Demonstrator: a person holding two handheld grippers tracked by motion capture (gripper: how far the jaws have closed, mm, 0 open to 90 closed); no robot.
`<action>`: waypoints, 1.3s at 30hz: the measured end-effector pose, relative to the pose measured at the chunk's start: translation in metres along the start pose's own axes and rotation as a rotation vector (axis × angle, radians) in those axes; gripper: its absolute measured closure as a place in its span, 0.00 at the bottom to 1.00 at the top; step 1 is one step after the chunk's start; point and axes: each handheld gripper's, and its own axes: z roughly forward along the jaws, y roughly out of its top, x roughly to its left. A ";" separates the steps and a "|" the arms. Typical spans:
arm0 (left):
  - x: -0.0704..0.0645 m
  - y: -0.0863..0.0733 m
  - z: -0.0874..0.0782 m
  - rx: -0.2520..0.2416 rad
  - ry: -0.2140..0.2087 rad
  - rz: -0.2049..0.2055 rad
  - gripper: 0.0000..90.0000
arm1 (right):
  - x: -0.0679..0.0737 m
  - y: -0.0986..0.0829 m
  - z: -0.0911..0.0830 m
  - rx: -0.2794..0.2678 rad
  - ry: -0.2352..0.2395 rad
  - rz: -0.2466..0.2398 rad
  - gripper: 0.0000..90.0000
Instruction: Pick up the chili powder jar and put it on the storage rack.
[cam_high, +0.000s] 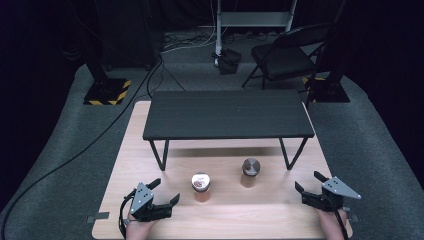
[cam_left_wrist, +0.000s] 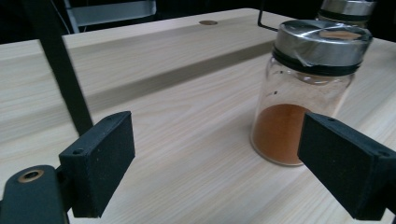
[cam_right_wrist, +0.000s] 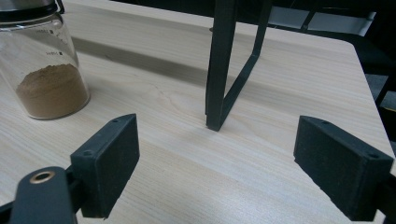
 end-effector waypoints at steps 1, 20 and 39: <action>-0.001 0.000 0.001 0.000 -0.003 0.001 0.12 | 0.000 0.000 0.000 0.000 0.001 0.001 0.15; -0.024 0.011 0.030 0.023 -0.067 0.057 0.13 | 0.001 0.000 0.000 -0.001 0.008 -0.002 0.15; -0.036 0.020 0.062 0.064 -0.101 0.088 0.16 | 0.002 0.001 0.002 0.004 0.014 -0.006 0.15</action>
